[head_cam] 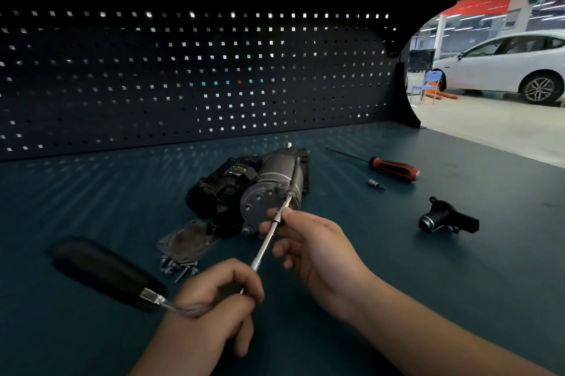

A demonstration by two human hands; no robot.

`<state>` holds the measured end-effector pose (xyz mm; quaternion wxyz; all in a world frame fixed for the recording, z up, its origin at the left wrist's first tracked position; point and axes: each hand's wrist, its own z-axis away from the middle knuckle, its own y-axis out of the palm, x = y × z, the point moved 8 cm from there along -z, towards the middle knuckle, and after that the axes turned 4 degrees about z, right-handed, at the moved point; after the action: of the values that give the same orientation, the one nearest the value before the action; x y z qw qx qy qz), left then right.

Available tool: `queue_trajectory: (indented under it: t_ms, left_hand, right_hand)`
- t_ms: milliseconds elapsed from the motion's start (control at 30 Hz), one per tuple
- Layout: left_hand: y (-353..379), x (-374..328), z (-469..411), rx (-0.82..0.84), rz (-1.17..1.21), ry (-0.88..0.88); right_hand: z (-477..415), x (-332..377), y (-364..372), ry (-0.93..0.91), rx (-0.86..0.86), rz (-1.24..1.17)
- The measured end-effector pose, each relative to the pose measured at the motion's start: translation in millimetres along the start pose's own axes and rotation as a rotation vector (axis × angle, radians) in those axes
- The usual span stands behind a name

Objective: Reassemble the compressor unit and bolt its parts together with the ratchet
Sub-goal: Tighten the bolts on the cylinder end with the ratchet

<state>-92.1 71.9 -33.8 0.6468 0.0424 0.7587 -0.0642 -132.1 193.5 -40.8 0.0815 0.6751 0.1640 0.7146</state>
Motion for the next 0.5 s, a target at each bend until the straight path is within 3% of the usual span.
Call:
queue_trajectory:
  t_ms: [167, 367, 500]
  left_hand:
    - [7.6, -2.6, 6.6, -0.022, 0.173, -0.053]
    - [31.1, -2.9, 20.0, -0.056, 0.597, -0.252]
    - [34.2, -17.2, 23.5, -0.049, 0.734, -0.224]
  right_hand:
    - [-0.4, -1.5, 0.3, 0.008, 0.023, -0.055]
    - [0.2, -1.2, -0.4, 0.02, 0.009, -0.093]
    - [0.0, 0.6, -0.6, 0.016, 0.014, -0.1]
